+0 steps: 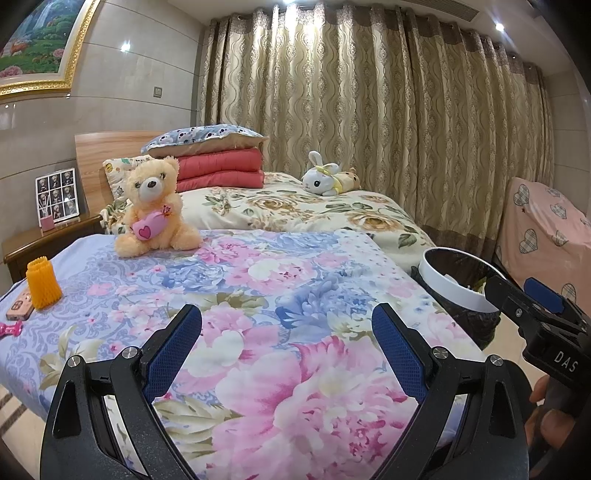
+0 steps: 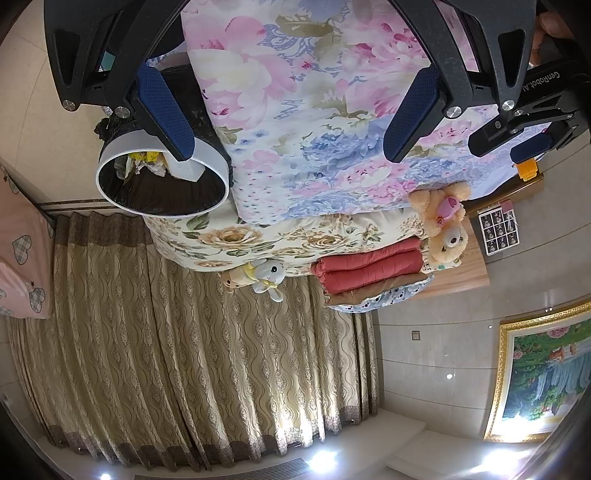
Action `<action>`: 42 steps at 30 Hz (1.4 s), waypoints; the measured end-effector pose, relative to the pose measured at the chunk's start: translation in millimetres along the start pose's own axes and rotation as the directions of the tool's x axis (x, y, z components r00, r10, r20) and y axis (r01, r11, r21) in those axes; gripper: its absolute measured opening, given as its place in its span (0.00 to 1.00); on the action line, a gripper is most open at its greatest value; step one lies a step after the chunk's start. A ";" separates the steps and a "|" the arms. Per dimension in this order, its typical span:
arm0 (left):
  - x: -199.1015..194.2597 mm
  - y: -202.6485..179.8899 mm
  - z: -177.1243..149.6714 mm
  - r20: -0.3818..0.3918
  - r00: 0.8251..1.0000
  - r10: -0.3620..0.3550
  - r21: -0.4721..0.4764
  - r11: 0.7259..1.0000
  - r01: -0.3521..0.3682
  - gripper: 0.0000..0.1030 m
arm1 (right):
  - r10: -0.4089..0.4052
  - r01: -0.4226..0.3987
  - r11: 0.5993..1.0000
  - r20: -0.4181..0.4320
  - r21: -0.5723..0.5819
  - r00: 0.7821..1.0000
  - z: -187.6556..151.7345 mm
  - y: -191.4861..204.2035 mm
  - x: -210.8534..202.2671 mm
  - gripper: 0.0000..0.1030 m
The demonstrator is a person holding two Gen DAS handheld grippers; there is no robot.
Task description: Collect trash
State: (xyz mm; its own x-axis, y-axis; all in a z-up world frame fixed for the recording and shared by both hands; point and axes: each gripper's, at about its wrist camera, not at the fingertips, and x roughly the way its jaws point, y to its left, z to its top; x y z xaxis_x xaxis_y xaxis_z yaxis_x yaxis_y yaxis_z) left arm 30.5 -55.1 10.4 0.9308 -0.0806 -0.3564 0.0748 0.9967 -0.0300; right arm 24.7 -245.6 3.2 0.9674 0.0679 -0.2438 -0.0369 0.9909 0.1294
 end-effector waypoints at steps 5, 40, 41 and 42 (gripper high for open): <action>0.0 -0.5 -0.3 -0.001 1.000 -0.002 0.002 1.000 0.002 0.93 | 0.001 -0.001 1.000 0.000 0.001 1.000 0.0 0.0 0.0 1.00; 3.2 -0.2 -5.8 -0.010 1.000 -0.011 0.017 1.000 0.011 0.93 | 0.001 -0.001 1.000 -0.001 0.013 1.000 -1.0 6.7 -0.8 1.00; 3.5 -0.1 -6.0 -0.011 1.000 -0.012 0.018 1.000 0.012 0.93 | 0.002 -0.002 1.000 -0.001 0.015 1.000 -1.4 8.4 -0.9 1.00; 3.3 -0.2 -6.2 -0.009 1.000 -0.012 0.018 1.000 0.013 0.93 | 0.002 -0.002 1.000 -0.002 0.015 1.000 -1.3 8.4 -0.7 1.00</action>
State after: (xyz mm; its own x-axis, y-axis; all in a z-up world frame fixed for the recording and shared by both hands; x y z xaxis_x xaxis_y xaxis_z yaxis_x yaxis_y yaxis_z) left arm 31.4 -55.5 3.5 0.9264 -0.0931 -0.3648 0.0932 0.9955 -0.0172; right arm 23.4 -237.2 3.2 0.9670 0.0703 -0.2450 -0.0354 0.9890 0.1439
